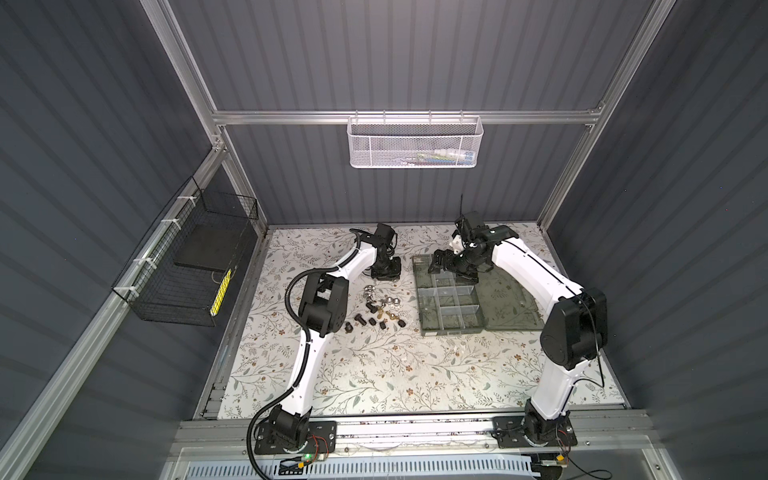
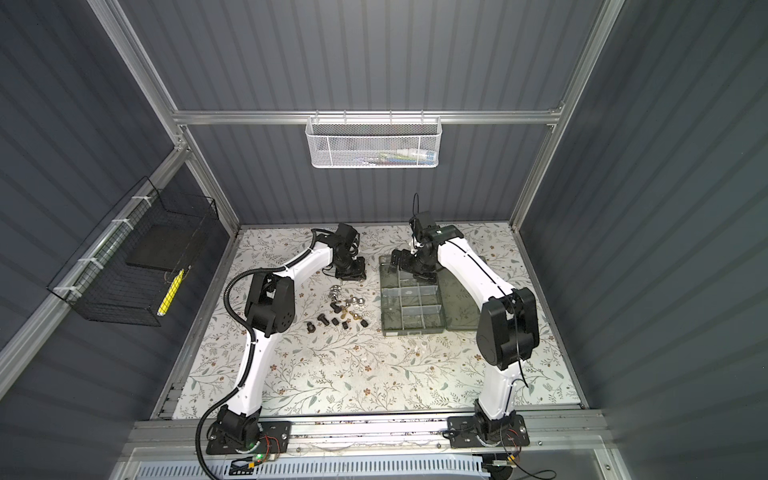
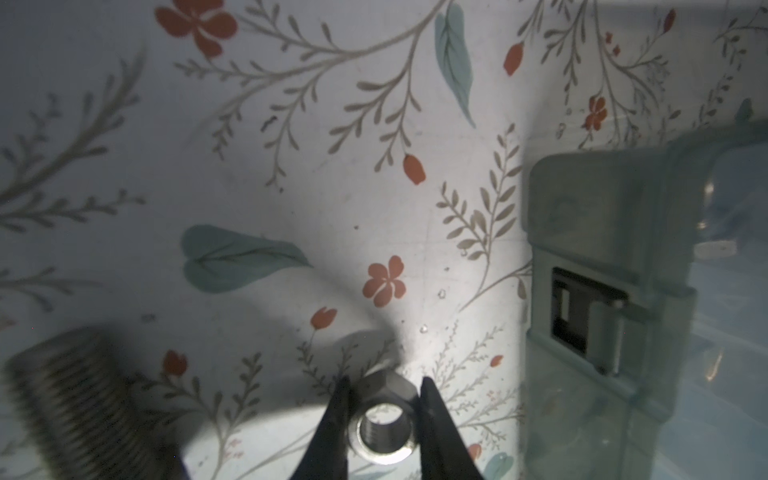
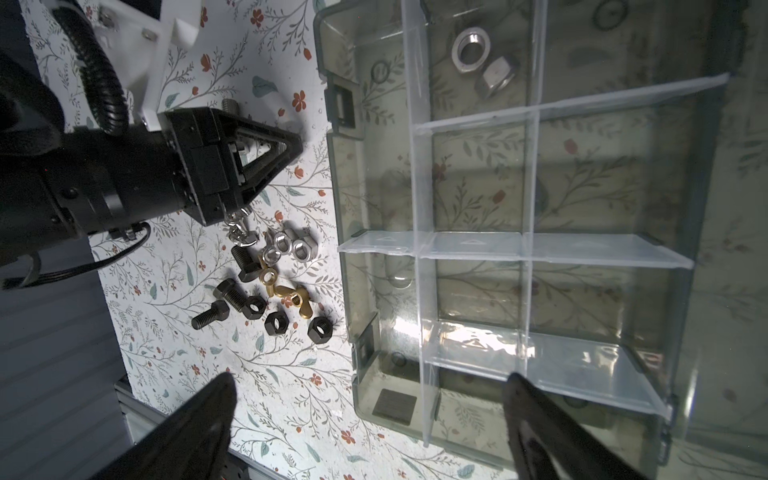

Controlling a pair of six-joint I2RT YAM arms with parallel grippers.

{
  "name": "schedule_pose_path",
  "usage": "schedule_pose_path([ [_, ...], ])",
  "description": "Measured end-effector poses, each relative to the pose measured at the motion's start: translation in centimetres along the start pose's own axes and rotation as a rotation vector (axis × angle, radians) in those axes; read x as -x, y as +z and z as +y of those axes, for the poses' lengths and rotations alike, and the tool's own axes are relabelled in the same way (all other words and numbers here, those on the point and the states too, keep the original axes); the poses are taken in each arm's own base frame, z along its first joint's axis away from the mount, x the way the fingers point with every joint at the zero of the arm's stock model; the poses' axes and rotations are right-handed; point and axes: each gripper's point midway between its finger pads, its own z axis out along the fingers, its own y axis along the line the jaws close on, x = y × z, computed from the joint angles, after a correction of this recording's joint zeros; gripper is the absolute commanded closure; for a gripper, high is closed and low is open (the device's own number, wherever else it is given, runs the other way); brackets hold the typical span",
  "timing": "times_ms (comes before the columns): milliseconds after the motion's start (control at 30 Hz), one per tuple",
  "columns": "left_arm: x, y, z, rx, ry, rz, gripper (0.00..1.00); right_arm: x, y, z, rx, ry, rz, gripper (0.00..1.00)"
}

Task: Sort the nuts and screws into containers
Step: 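Lift the held nut and carry it over the box with the left gripper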

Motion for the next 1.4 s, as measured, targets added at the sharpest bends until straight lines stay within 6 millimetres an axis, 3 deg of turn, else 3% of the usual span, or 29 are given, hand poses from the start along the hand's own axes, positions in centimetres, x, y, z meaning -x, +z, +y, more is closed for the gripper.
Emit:
schedule_pose_path([
  [200,0.0,-0.6,-0.6,-0.021,-0.044,0.007,0.76,0.3,-0.6,-0.1,0.010,0.008,-0.025,0.01],
  [400,1.1,-3.2,-2.4,-0.074,-0.082,-0.041,0.77,0.3,-1.7,-0.4,0.023,0.028,-0.046,0.01],
  [800,5.1,-7.5,-7.0,-0.208,-0.126,-0.183,0.78,0.8,-3.4,-2.4,0.019,0.084,-0.091,0.01],
  [1267,6.2,-8.2,-15.1,-0.419,-0.114,-0.257,0.77,1.1,-4.5,-4.5,0.007,0.133,-0.126,0.01],
  [1400,6.5,-7.4,-16.5,-0.463,-0.110,-0.268,0.77,0.8,-5.0,-5.1,0.002,0.145,-0.136,0.01],
])
